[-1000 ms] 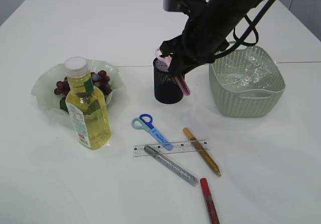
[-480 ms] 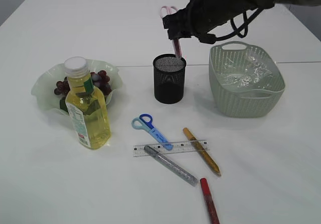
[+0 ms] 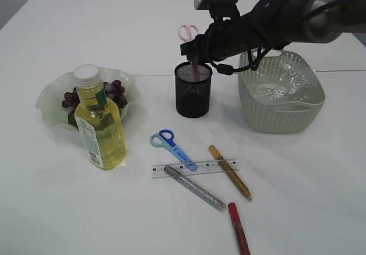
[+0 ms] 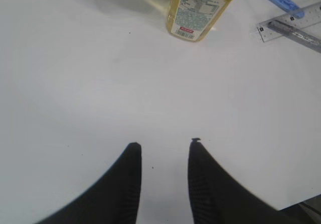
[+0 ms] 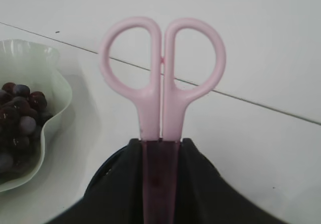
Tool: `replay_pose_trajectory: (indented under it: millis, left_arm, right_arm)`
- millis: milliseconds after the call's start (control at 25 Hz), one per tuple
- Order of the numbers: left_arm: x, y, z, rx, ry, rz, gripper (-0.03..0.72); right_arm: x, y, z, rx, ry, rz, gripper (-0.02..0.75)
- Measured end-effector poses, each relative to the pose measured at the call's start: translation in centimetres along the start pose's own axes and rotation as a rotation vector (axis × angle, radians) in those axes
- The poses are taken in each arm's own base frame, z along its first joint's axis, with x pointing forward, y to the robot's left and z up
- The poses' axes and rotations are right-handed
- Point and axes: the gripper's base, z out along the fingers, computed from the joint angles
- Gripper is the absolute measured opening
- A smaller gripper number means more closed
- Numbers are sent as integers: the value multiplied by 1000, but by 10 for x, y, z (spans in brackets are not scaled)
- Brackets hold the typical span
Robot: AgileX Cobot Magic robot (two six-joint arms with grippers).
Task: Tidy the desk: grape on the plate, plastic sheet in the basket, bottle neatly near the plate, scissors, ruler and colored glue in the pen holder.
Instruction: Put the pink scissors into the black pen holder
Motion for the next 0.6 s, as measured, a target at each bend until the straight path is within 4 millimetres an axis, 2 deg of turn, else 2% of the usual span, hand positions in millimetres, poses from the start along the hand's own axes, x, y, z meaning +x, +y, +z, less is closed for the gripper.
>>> replay_pose_trajectory:
  millis: [360,480,600]
  left_arm:
    - [0,0,0,2,0,-1,241]
    - [0,0,0,2,0,-1,241]
    - [0,0,0,2,0,-1,241]
  right_arm:
    - [9,-2,9,-6,15,33,146]
    - [9,-2,9,-7,15,37,196]
    - [9,-2,9,-11,15,45,298]
